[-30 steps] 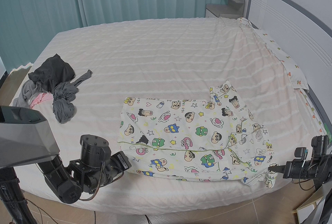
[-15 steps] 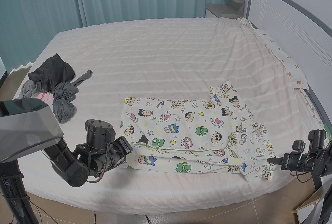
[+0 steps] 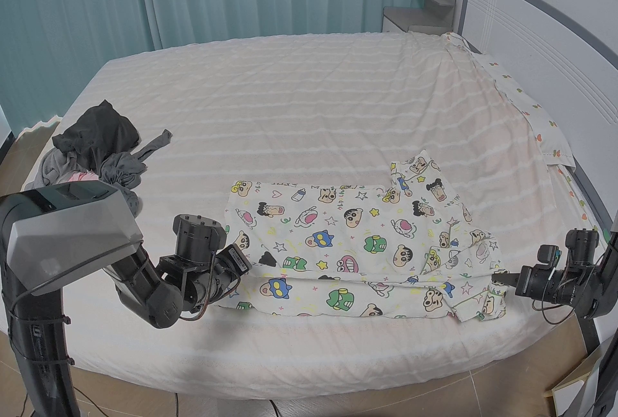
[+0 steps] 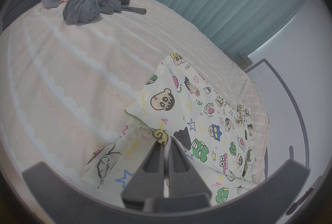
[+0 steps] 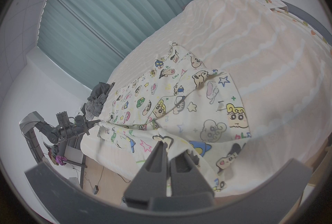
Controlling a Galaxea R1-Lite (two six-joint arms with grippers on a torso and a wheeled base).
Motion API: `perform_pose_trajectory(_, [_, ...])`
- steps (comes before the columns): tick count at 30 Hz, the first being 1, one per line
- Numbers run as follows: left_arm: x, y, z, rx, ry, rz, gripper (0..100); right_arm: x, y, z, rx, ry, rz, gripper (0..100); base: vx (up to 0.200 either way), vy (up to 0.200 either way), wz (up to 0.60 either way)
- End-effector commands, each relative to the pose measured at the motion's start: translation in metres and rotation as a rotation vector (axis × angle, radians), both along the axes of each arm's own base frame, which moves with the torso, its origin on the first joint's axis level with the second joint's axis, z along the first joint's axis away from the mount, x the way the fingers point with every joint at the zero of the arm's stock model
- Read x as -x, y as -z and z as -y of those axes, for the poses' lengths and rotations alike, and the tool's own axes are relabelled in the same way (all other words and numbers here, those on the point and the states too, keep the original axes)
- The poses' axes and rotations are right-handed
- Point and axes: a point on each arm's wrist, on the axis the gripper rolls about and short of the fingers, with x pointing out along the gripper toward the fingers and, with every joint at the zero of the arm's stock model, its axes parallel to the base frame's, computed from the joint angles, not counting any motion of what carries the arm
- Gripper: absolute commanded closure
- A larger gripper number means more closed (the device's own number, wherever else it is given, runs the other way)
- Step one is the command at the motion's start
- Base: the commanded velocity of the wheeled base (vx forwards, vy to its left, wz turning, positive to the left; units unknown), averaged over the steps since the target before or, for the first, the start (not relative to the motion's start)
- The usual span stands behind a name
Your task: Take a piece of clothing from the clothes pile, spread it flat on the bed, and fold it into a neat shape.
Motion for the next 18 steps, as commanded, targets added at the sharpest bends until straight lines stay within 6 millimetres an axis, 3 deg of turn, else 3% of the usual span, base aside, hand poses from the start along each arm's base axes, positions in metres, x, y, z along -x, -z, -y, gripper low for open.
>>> perform_pose_trajectory(1, [-0.005, 0.012, 0.0, -0.007, -0.004, -0.02, 100, -0.008, 0.006, -0.009, -0.015, -0.024, -0.008, 100, 0.0, 0.0, 0.0])
perform_pose_trajectory(6, [-0.012, 0.01, -0.001, 0.003, -0.013, -0.005, 100, -0.022, 0.021, -0.01, 0.029, 0.025, 0.003, 100, 0.0, 0.0, 0.0])
perform_pose_trajectory(17, [-0.017, 0.014, -0.002, 0.003, -0.02, -0.007, 100, -0.029, 0.023, -0.009, -0.009, 0.065, 0.035, 100, 0.0, 0.0, 0.0])
perform_pose_trajectory(18, [-0.017, 0.016, -0.002, -0.001, -0.02, -0.015, 0, -0.03, 0.024, -0.009, -0.011, 0.065, 0.033, 100, 0.0, 0.0, 0.0])
